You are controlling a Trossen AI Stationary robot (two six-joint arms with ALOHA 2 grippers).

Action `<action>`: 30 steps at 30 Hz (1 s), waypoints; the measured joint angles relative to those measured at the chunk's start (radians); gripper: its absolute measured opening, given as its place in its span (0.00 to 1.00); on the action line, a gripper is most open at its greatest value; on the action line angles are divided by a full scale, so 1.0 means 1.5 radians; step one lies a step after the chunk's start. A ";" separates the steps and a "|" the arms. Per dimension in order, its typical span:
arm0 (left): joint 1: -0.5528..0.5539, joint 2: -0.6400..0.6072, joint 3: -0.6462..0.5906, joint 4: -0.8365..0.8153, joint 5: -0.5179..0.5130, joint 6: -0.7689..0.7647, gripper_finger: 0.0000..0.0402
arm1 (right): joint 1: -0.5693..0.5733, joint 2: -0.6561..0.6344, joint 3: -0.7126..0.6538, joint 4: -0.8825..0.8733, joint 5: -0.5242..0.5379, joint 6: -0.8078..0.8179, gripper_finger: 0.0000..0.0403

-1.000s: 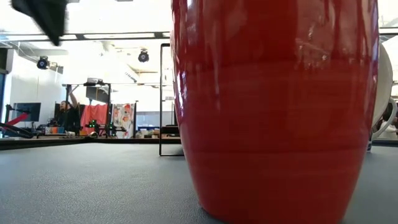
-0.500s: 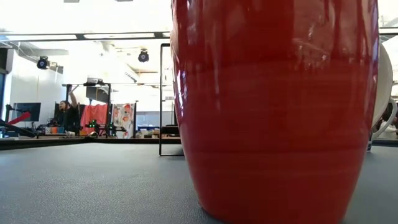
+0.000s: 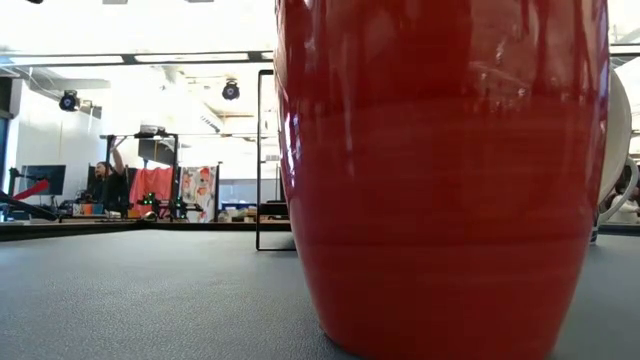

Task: Place coffee mugs
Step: Put the red patterned mug on the shelf

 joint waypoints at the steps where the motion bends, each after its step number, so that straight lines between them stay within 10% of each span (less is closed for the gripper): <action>1: 0.000 0.000 -0.003 0.000 0.000 0.003 0.31 | 0.000 0.000 0.000 0.000 0.000 0.000 0.17; 14: 0.018 -0.008 -0.050 0.069 -0.005 0.046 0.03 | 0.000 0.000 0.000 0.000 0.000 0.000 0.17; 30: 0.242 -0.100 -0.089 0.020 -0.013 0.304 0.01 | 0.000 0.000 0.000 0.000 0.000 0.000 0.17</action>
